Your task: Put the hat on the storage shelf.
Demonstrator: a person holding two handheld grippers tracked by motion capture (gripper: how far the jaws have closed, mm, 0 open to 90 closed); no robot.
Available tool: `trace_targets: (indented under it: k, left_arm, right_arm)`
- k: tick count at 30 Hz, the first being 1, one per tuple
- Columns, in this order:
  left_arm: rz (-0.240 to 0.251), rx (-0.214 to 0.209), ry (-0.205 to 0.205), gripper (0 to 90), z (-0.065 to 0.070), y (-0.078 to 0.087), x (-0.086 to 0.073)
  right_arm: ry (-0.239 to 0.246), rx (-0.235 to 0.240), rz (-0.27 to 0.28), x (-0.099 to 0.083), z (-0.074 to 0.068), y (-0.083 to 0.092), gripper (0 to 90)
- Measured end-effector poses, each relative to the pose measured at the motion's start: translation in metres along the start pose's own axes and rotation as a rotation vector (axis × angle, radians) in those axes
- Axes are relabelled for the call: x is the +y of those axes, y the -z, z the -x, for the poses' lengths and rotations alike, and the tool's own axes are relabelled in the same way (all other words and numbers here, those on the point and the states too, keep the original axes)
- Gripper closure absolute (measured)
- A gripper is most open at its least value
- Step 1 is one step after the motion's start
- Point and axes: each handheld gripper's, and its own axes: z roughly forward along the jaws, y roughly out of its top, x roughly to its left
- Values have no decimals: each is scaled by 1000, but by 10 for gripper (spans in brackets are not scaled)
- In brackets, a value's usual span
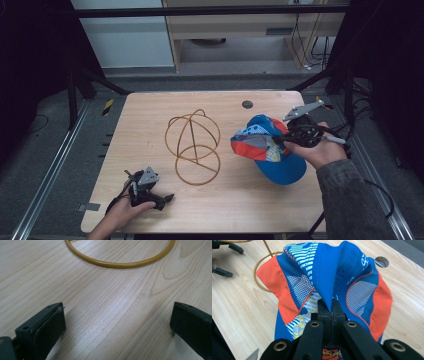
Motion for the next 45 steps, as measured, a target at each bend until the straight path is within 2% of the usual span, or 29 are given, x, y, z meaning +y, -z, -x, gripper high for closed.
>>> trace_targets:
  k: [6, 20, 32, 39, 45]
  left_arm:
    - [3, 1, 1, 0, 0, 0, 0]
    - [2, 2, 0, 0, 0, 0, 0]
    - [2, 0, 0, 0, 0, 0, 0]
    - [3, -4, 1, 0, 0, 0, 0]
    - [1, -5, 0, 0, 0, 0, 0]
  right_arm:
    - [12, -6, 7, 8, 1, 9, 897]
    - [46, -31, 74, 35, -1, 39, 897]
    - [47, -30, 104, 46, 0, 50, 897]
    - [61, -38, 123, 60, -3, 57, 897]
    - [71, -34, 128, 71, -5, 55, 896]
